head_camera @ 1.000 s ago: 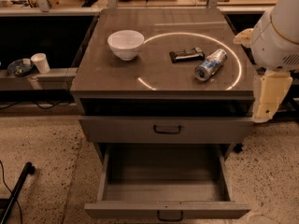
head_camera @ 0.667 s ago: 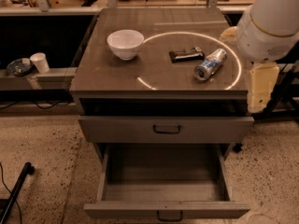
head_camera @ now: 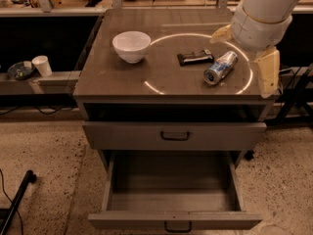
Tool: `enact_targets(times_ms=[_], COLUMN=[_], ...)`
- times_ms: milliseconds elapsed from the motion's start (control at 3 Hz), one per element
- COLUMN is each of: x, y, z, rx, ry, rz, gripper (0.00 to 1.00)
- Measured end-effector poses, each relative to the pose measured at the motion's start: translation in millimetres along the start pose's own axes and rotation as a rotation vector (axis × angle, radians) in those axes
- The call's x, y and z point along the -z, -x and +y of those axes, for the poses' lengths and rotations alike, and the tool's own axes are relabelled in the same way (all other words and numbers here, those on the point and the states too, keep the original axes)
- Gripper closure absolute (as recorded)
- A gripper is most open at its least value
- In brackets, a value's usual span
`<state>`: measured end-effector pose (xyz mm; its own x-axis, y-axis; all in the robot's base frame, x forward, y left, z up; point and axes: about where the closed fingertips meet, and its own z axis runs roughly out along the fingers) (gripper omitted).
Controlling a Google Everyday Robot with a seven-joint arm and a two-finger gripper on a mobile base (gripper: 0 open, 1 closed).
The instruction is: Place redbull can into middle drawer
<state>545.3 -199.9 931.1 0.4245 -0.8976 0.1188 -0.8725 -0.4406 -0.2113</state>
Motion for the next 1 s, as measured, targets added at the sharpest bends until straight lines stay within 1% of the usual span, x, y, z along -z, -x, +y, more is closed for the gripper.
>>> enact_targets(times_ms=[333,667,1000], x=[-0.5,-0.5,-13.9], y=[-1.2,-1.2,-11.7], z=[-3.9,-4.3,-20.0], rx=[0.101,0.102,0.200], ry=[-0.013,-0.014,-0.006], rz=[0.002,0.002,0.035], gripper=[0.00,0.00,0.00])
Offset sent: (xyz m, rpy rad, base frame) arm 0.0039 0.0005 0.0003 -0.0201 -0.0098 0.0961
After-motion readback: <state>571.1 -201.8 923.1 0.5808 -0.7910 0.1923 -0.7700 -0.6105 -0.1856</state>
